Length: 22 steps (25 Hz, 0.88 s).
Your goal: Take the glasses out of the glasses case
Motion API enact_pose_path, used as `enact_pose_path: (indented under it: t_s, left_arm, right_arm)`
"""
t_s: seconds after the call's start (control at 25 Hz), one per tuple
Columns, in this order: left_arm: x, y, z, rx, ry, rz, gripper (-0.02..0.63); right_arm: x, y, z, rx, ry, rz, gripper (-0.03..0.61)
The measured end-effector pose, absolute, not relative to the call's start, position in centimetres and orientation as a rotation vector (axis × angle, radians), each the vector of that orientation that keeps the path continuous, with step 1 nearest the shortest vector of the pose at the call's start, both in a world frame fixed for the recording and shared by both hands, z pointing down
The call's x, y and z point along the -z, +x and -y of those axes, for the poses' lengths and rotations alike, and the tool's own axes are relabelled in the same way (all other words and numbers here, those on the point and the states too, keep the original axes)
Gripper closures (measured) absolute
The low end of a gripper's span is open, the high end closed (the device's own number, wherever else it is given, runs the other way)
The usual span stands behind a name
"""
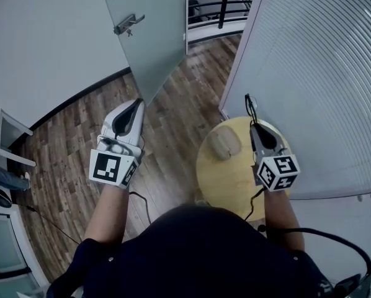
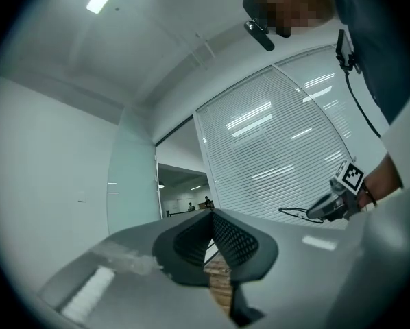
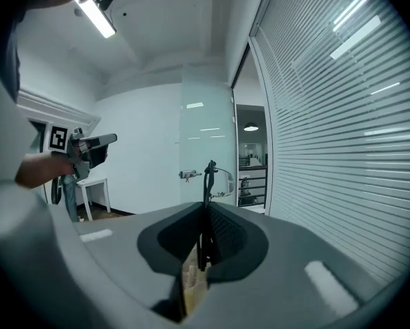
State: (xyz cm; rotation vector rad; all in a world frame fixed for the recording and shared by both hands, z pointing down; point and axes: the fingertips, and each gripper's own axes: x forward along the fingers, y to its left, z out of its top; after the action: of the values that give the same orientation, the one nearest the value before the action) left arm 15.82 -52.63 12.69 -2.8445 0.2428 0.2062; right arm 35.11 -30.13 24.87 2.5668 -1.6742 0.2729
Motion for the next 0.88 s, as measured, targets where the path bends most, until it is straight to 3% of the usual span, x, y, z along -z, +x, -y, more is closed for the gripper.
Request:
enact_pose_path:
  t_s: [0.88]
  left_arm:
    - [-13.7,16.8,49.8,-0.192,-2.854,-0.135,0.609]
  right_arm:
    - [-25.0,34.6,27.7,-0.225,2.606,1.627,0.546]
